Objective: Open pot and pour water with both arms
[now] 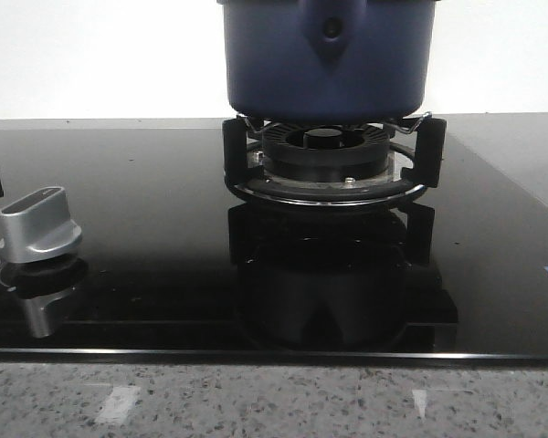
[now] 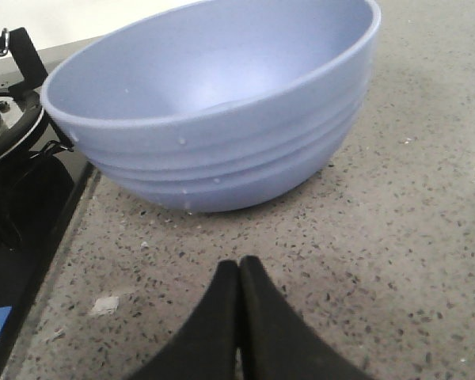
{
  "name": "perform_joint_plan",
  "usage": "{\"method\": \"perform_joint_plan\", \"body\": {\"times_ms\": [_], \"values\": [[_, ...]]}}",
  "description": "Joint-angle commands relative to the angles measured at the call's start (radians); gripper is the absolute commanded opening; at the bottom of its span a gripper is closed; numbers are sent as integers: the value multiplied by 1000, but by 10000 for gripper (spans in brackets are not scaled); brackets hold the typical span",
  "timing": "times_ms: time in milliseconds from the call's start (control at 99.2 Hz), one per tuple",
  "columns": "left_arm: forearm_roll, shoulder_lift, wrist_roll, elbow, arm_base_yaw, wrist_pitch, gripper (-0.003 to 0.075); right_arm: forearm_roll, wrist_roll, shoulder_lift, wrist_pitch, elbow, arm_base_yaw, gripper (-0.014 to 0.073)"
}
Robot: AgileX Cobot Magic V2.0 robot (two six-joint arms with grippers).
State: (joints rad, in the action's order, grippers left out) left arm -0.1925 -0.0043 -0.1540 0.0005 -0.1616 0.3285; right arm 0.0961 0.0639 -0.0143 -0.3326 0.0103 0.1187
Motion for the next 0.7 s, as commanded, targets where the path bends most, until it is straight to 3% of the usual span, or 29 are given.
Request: {"method": "perform_joint_plan", "body": {"times_ms": [0, 685], "values": [[-13, -27, 10, 32, 3, -53, -20, -1, -4, -15, 26, 27, -3, -69], [-3, -27, 9, 32, 3, -56, -20, -1, -4, -15, 26, 27, -3, -69]]}}
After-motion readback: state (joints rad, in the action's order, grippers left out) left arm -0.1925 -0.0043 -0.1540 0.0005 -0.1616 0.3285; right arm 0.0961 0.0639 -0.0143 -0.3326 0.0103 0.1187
